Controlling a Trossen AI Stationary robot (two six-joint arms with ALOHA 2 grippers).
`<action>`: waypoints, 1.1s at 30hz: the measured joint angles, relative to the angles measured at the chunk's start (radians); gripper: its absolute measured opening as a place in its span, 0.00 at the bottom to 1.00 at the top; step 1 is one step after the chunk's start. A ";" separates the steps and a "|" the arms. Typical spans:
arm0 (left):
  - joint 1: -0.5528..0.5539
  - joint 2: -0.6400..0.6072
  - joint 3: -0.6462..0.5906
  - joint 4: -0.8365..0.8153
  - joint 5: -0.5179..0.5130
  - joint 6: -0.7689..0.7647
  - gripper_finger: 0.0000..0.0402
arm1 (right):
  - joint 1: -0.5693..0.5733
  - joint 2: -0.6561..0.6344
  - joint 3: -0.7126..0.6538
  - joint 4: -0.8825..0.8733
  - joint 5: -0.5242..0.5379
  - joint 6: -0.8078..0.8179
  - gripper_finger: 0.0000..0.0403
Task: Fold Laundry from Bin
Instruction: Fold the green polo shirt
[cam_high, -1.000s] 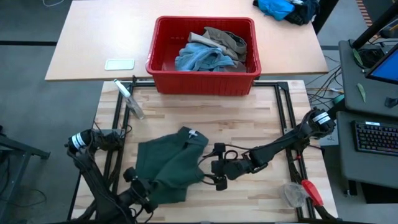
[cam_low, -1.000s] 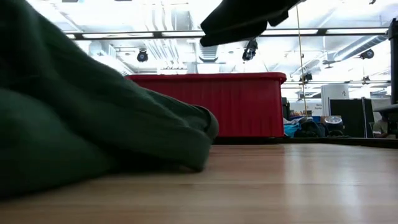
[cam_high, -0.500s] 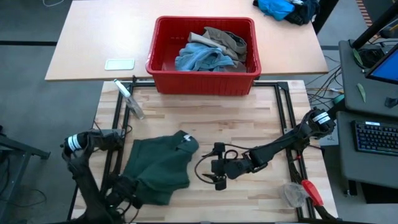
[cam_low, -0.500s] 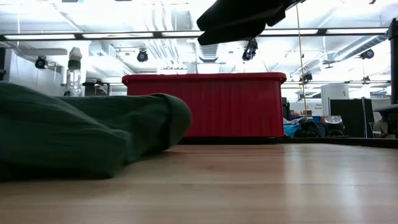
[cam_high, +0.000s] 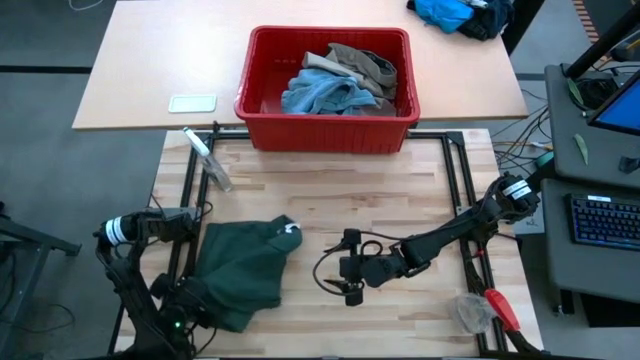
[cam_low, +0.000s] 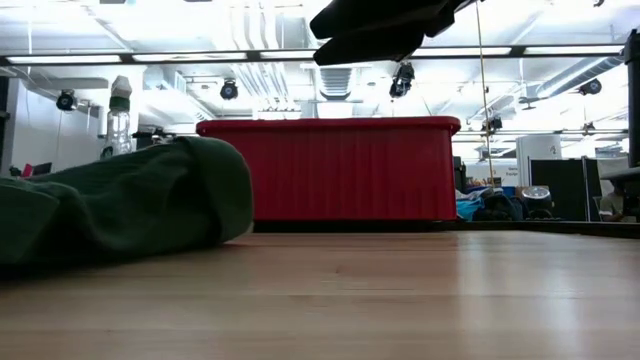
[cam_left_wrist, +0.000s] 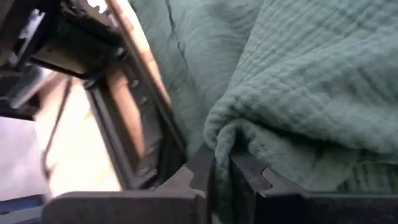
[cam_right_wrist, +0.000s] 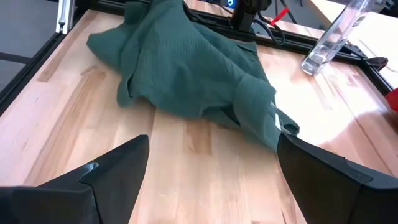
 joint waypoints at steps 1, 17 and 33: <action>-0.001 0.000 -0.005 0.002 0.013 0.011 0.04 | 0.000 0.000 0.000 0.000 0.000 -0.001 0.85; -0.002 0.000 0.011 -0.005 0.033 -0.063 0.08 | -0.018 0.060 -0.003 0.006 -0.003 0.011 0.85; -0.005 -0.001 0.226 -0.066 0.083 0.073 0.58 | -0.026 0.066 -0.003 0.006 -0.003 0.009 0.85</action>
